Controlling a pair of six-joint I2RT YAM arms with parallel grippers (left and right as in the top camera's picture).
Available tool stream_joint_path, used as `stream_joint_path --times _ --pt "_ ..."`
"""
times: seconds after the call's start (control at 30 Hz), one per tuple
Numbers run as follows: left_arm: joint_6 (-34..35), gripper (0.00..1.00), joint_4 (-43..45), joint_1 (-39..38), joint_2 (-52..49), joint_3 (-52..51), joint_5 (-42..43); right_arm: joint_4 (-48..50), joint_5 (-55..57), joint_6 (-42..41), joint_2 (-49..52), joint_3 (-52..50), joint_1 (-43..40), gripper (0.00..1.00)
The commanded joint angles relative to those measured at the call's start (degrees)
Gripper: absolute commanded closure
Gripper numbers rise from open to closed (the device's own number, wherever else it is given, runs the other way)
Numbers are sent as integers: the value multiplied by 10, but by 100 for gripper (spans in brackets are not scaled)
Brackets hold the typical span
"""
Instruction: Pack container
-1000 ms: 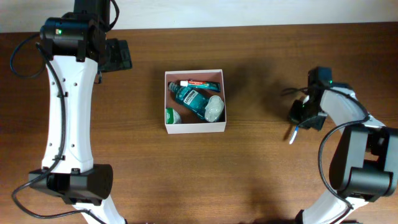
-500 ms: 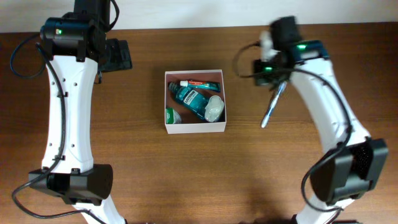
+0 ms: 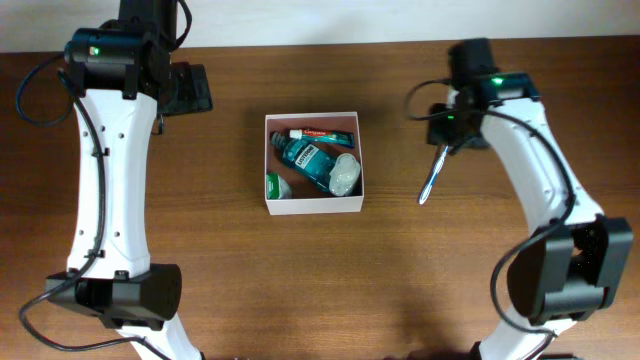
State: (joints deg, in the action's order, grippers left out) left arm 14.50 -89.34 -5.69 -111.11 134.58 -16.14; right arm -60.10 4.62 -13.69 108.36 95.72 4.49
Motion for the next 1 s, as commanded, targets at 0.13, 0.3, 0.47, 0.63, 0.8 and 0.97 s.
stream_joint_path --times 0.13,0.3,0.47,0.63,0.8,0.97 --pt "-5 0 1 2 5 6 -6 67 -44 -31 66 -71 -41 32" --pt "-5 0 1 2 5 6 -6 81 -49 -37 105 -80 -41 39" --pt "-5 0 1 2 5 6 -6 100 -49 -64 149 -80 -41 57" --pt "-5 0 1 2 5 6 -6 113 -41 -63 158 -80 -38 91" --pt "-5 0 1 2 5 6 -6 110 -31 -63 148 -75 -37 96" --pt "-5 0 1 2 5 6 -6 90 -31 -23 110 -59 -24 96"
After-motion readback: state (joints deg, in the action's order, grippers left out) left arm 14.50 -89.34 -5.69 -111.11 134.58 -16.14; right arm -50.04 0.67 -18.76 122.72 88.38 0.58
